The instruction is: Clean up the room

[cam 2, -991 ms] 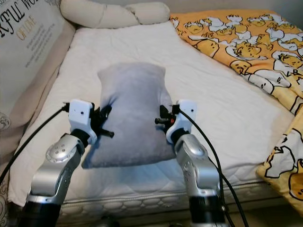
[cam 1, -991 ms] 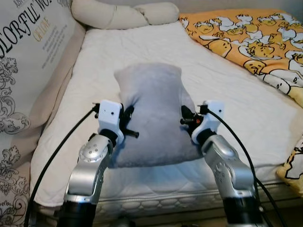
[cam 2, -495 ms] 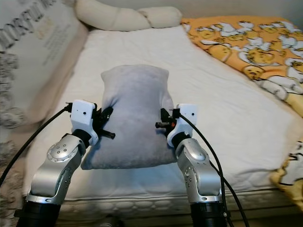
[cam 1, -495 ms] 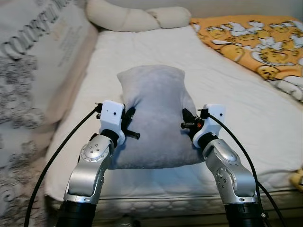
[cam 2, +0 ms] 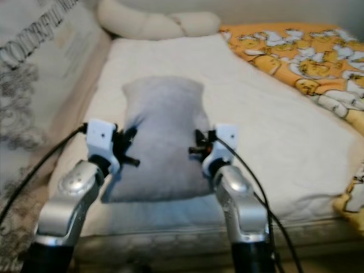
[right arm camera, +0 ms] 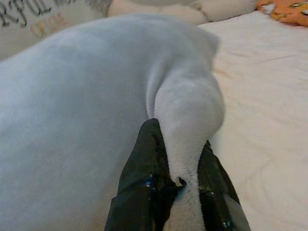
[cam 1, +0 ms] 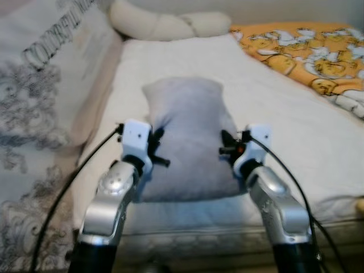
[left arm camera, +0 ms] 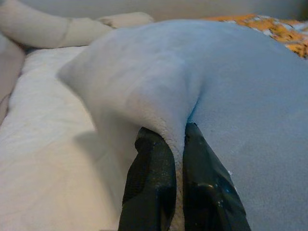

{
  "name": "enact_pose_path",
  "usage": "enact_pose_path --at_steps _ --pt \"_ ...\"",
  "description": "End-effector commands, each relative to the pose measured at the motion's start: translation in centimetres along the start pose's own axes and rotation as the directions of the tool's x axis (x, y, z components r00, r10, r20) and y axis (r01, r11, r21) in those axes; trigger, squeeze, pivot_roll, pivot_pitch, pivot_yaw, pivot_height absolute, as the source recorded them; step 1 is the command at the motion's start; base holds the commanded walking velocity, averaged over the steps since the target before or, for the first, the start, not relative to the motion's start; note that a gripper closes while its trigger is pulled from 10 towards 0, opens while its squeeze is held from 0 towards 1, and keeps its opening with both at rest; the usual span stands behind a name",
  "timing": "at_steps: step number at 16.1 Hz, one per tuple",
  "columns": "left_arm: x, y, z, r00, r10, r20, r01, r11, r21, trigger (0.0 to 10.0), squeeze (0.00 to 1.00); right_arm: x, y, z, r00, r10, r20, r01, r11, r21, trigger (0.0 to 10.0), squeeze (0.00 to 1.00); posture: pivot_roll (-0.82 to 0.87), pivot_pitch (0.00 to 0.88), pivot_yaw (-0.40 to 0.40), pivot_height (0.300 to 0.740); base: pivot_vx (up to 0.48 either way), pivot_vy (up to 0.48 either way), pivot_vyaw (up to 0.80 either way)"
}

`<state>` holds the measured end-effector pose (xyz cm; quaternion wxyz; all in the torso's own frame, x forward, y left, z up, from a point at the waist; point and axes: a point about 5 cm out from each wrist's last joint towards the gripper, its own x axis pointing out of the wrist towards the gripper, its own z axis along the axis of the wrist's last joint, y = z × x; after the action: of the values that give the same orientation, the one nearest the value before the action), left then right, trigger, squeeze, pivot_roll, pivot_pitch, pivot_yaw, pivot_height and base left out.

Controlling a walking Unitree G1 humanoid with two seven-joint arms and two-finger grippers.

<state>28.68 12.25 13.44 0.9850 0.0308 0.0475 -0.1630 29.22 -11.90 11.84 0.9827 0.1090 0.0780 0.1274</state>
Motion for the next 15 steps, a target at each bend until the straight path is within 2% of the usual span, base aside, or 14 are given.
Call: enact_pose_path --at_steps 1,10,15 --pt "-0.19 1.09 1.02 0.998 0.047 0.034 -0.047 0.999 0.022 10.0 0.00 0.04 -0.13 0.41 1.000 -0.013 0.021 0.013 1.000 0.008 10.0 0.00 0.06 0.000 0.049 0.740 0.000 0.300 0.00" --pt "-0.18 1.11 1.08 0.998 0.055 0.024 -0.055 0.998 0.012 10.0 0.00 0.16 -0.03 0.30 1.000 0.004 0.007 -0.005 1.000 0.022 10.0 0.00 0.07 0.000 0.046 0.740 0.000 0.305 0.00" --pt "-0.10 1.19 1.24 0.996 0.076 0.034 -0.077 0.997 0.030 10.0 0.00 0.10 -0.42 0.37 1.000 -0.006 0.005 0.006 1.000 0.016 10.0 0.00 0.06 0.000 0.048 0.740 0.000 0.000 0.00"
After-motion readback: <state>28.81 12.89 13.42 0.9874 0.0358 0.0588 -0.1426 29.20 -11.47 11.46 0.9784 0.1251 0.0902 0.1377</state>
